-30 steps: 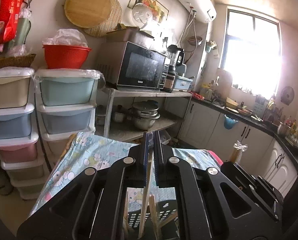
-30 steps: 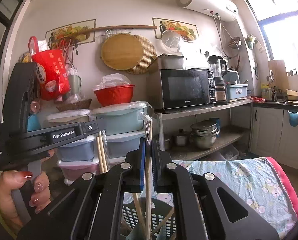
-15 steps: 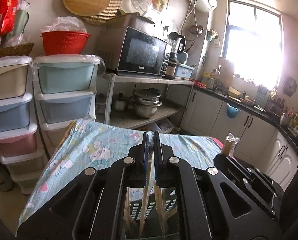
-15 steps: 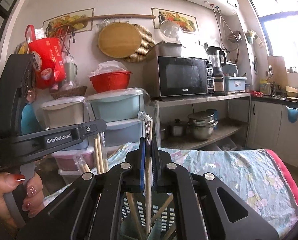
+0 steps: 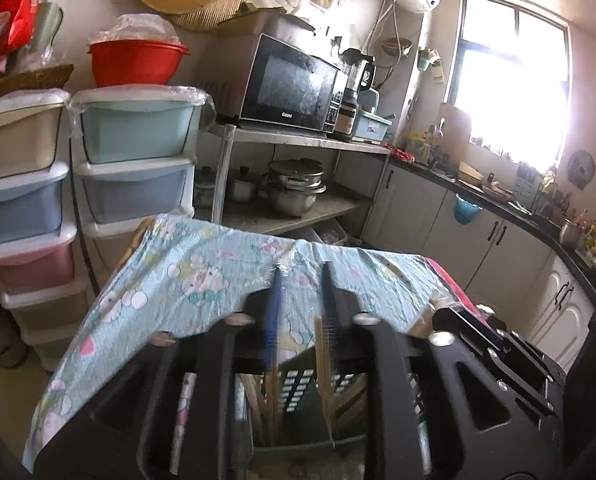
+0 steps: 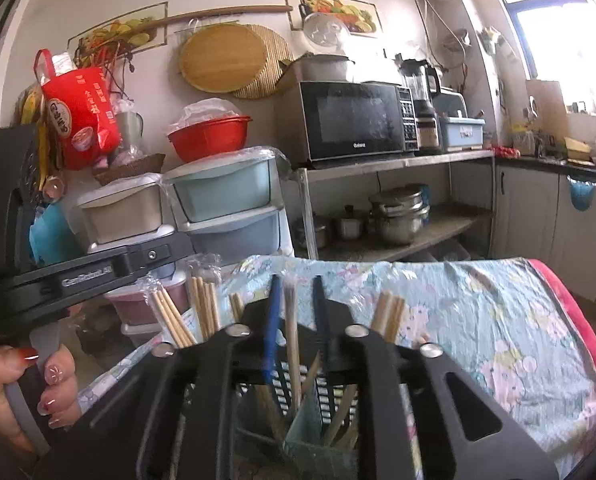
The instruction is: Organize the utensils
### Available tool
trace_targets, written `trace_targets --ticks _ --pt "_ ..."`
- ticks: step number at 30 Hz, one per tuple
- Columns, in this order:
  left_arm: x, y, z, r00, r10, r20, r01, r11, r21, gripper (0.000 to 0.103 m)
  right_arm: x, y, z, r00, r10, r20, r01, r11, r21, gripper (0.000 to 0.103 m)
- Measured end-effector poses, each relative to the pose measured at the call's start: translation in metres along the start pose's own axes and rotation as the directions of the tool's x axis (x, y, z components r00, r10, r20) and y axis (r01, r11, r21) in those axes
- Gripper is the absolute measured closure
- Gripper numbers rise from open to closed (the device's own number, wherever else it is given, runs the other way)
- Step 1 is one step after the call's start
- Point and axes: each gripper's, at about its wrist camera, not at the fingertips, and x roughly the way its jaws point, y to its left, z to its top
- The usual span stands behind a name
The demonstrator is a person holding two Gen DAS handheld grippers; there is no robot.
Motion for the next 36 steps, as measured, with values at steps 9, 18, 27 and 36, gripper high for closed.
trace_targets --ticks 9,18,27,36 --pt "-0.016 0.006 -0.015 1.000 -0.001 -0.029 0.001 1.000 -0.017 0.058 -0.013 -0.009 -0.010 0.999 -0.009 -0.052 0.010 1.000 0.026 0.081" --pt "-0.029 0.004 -0.039 0.997 -0.007 -0.077 0.006 1.000 -0.013 0.036 -0.030 -0.010 -0.022 0.995 -0.004 -0.099 0.008 0.999 0.040 0.070" --pt "-0.039 0.003 -0.060 0.994 -0.001 -0.105 -0.001 1.000 -0.014 0.017 -0.045 -0.012 -0.038 0.990 -0.004 -0.143 0.012 0.999 0.053 0.056" --pt "-0.047 0.002 -0.086 0.989 0.008 -0.145 -0.009 1.000 -0.007 0.011 -0.060 -0.011 -0.060 0.979 -0.008 -0.206 0.020 0.998 0.056 0.046"
